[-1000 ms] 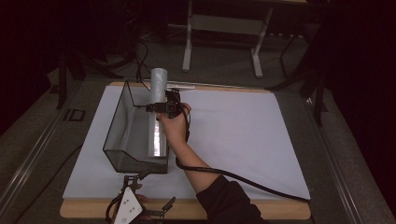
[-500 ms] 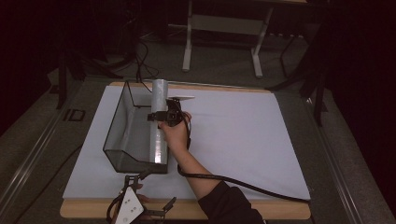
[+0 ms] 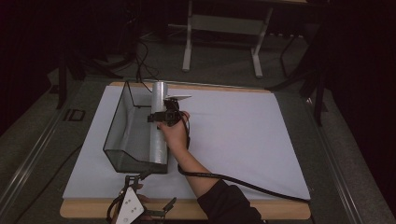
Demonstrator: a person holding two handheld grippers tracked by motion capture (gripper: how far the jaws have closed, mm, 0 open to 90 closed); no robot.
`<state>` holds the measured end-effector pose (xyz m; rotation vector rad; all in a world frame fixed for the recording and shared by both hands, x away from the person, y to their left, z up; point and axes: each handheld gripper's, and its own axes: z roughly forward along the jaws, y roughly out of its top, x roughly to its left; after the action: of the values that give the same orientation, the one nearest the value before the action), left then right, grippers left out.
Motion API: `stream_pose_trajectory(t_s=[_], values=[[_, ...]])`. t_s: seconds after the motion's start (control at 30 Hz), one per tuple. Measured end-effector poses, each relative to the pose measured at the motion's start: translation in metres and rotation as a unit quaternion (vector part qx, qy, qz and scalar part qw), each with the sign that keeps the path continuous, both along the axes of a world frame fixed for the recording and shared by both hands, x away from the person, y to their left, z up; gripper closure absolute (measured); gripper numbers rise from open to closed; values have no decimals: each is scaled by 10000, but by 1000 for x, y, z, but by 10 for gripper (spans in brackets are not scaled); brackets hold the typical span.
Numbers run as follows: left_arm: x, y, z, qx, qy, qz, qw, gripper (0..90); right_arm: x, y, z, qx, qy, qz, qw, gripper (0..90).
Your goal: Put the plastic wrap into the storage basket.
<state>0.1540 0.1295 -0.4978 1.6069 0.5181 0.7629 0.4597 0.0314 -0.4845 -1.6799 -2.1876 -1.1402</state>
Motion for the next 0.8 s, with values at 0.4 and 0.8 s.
stream_pose_trajectory(t_s=[0.4,0.8], values=[[0,-1,-1,28,3,-11,10000,3,-10,13,12,-1222,-739,397,9890,230],[1,-2,-1,47,18,-23,10000,3,-17,8,31,-1680,-1282,618,9755,180]])
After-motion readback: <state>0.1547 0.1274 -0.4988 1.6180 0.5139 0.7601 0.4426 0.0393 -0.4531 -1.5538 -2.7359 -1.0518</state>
